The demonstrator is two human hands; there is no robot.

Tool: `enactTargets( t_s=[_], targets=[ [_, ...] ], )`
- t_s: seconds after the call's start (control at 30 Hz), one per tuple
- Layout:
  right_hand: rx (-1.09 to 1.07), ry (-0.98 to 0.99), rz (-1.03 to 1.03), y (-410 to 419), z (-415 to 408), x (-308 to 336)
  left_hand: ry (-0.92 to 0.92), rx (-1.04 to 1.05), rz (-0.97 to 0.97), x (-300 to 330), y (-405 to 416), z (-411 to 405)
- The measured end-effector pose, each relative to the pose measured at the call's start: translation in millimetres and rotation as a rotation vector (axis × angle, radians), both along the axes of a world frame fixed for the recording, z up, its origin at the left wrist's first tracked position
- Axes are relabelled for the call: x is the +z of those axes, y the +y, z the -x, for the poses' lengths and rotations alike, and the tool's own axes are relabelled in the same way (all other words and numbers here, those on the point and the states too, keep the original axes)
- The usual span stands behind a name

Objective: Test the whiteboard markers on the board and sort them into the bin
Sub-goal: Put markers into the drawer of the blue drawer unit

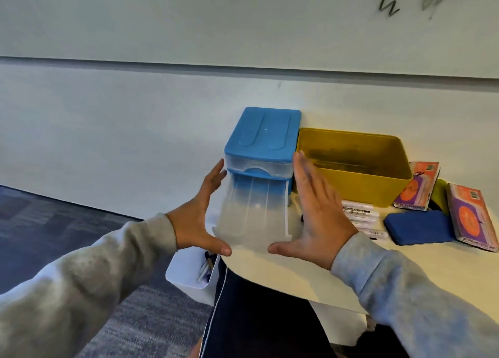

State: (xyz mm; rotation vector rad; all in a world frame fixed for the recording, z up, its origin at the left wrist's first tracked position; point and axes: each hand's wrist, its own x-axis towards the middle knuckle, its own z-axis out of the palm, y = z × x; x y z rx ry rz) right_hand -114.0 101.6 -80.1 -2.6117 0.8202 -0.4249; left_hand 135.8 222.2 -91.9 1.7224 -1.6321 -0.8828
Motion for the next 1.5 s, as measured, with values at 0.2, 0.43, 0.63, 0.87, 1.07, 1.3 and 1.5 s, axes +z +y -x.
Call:
enactTargets(
  t_s=[0.2,0.43,0.63,0.87,1.07,1.3,1.5],
  targets=[
    [-0.069,-0.023,0.125,-10,-15,-5,-0.042,0.098,0.066,-4,-18,-12],
    [-0.203,-0.153,0.317,-27,-31,-15,-0.165,0.243,0.217,-8,-46,-15],
    [-0.209,-0.318,0.400,-36,-36,-25,-0.231,0.351,0.382,-11,-59,-10],
    [-0.135,-0.282,0.305,-40,-31,-8,-0.456,0.349,0.479,0,-61,-3],
    [-0.205,0.029,-0.100,-119,4,43,-0.808,0.214,0.615,35,-83,35],
    [-0.397,0.540,-0.494,-143,9,32,-0.847,0.249,0.529,40,-110,65],
    [-0.381,0.516,-0.473,-142,8,34,-0.885,0.238,0.487,39,-108,65]
  ],
)
